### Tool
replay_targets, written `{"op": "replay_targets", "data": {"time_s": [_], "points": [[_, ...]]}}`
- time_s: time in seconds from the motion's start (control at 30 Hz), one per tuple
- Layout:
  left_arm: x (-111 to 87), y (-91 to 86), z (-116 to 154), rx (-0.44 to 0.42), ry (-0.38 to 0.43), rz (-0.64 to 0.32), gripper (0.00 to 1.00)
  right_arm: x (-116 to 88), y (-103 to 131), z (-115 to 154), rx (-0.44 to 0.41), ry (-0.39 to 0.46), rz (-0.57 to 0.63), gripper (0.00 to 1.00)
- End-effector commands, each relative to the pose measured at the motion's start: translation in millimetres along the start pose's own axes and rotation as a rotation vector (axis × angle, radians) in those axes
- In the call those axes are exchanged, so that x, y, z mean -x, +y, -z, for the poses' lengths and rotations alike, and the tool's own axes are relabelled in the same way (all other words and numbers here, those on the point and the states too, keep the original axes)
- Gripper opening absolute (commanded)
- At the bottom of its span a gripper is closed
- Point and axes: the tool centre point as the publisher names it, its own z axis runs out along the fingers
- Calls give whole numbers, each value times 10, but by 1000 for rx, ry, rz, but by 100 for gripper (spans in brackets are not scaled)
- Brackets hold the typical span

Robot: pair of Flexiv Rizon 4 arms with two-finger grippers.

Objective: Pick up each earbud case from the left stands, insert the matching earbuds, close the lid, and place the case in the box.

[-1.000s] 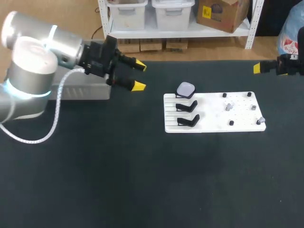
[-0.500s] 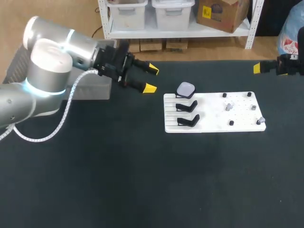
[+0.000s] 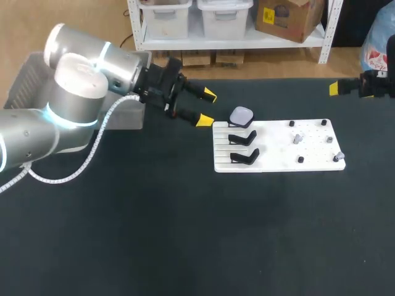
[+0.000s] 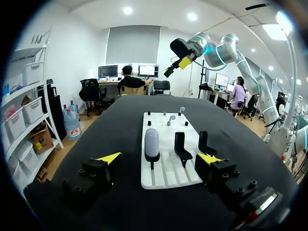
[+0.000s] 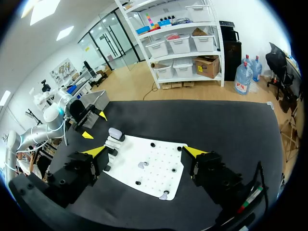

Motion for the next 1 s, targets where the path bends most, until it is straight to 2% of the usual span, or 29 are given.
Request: {"op": "replay_targets", "data": {"time_s": [0.03,0.07,0.13,0.2,0.47,0.53,1.0], "points": [[21,-83,-72,28,5,5,94,-2,-2,2,1,0,1,100],[18,-85,-86,33,3,10,91,-2,-2,2,1,0,1,100],[12,-85,-112,38,-2,17,80,-2,-2,2,1,0,1,100],[7,-86,-144,37,-6,22,76,-2,-2,2,1,0,1,100],[-12,-39,-257,27,0,34,79,-2,-2,2,1,0,1,100],[-8,-32,-290,22,8,33,84,-2,-2,2,1,0,1,100],[3,116,-469,2,57,26,80,-2,-2,2,1,0,1,100]]}}
